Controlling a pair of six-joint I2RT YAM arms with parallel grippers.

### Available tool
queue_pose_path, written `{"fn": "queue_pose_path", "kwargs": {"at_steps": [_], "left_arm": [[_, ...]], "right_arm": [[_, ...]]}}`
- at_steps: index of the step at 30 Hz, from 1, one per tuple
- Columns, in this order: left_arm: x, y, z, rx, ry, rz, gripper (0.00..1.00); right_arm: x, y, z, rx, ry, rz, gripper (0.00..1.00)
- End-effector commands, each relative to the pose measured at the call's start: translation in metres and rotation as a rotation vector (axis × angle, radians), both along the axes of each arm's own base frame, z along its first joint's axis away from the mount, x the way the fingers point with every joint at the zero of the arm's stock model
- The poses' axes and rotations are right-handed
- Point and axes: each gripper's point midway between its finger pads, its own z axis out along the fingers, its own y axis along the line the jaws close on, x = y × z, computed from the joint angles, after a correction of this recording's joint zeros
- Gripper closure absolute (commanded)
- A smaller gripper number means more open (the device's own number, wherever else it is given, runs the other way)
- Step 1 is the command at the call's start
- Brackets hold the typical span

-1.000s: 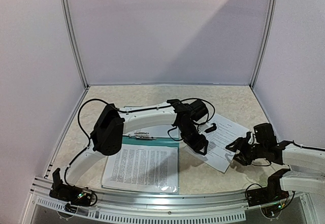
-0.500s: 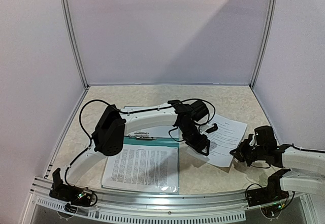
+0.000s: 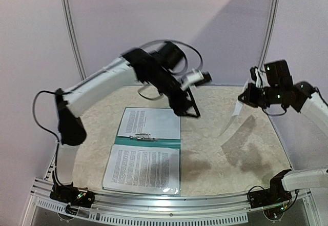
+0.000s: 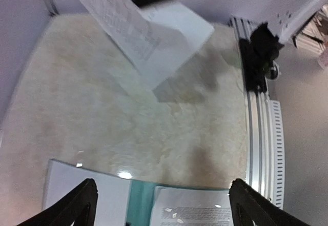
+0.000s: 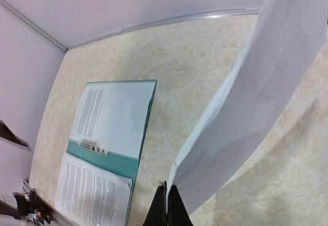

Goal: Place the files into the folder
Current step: Pick up the file from the center of the board, then pass from the right arm to the left

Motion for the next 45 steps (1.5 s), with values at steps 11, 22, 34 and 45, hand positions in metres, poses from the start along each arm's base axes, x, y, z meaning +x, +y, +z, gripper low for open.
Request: {"fn": "queue_pose_path", "kwargs": {"at_steps": [11,22,34,45], "left_arm": [[0.039,0.242,0.099,0.109,-0.386,0.144,0.02],[0.003,0.266,0.086,0.161,-0.382,0.101,0.01],[-0.076,0.247,0.11,-0.02,-0.177,-0.11,0.99],[-0.063,0.261,0.195,-0.177,-0.298,0.176,1.0]], "right_arm": [[-0.102,0.201,0.057,-0.715,-0.318,1.137,1.0],[-0.137,0.245,0.091,-0.587,-0.543,1.344,1.0],[-0.129,0.247,0.104,-0.586,-0.597,1.292,1.0],[-0.038,0.2,0.158,-0.512,-0.722,0.719,0.02]]}}
